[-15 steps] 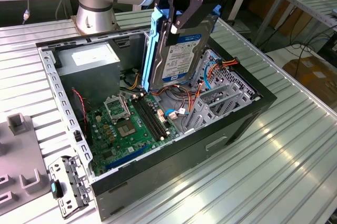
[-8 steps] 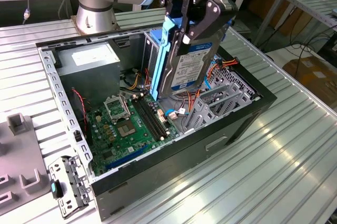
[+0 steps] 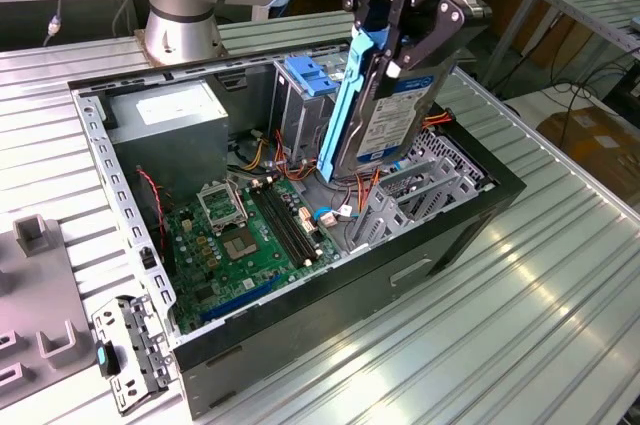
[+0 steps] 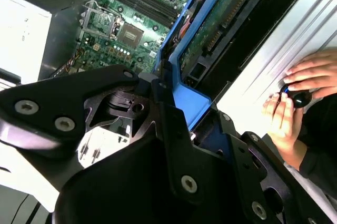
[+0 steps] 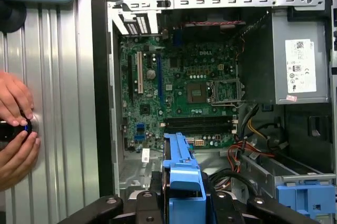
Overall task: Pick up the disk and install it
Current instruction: 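Insert the disk into the insertion slot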
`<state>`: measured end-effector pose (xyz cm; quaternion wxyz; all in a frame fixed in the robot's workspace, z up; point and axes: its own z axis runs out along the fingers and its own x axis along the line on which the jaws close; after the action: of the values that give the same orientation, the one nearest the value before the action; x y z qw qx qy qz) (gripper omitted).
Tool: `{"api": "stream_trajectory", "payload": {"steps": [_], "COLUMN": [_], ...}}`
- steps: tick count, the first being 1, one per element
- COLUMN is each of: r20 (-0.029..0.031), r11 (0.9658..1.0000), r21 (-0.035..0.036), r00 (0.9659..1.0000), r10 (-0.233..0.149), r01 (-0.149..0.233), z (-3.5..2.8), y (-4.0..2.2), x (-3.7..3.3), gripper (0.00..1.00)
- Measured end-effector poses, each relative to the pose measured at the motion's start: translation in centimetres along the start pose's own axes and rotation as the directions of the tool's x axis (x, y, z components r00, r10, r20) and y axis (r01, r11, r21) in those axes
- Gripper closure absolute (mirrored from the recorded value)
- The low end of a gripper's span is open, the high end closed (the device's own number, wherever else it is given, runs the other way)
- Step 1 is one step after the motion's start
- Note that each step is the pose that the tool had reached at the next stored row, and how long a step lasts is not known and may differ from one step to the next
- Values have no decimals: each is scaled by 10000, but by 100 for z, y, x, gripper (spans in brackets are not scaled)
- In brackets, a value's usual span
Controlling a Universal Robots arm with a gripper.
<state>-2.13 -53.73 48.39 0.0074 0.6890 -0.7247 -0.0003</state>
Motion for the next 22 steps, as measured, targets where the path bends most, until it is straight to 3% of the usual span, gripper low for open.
{"api": "stream_trajectory", "payload": {"steps": [2,5,7,13,16,19,22], "r20": [-1,11,14,13,10,12,12], "r11": [10000,9998,9997,9997,9997,9997,9997], "r21": [32,203,253,254,253,254,253], "r00": [10000,10000,10000,10000,10000,10000,10000], "r10": [0,-3,-3,-3,-3,-3,-3], "r01": [0,3,3,2,3,2,3], "z": [3,8,17,32,40,45,45], "y": [-35,-52,-72,-190,-294,-357,-364], "x": [-1,2,11,31,30,27,27], "gripper": [63,63,63,63,63,63,63]}}
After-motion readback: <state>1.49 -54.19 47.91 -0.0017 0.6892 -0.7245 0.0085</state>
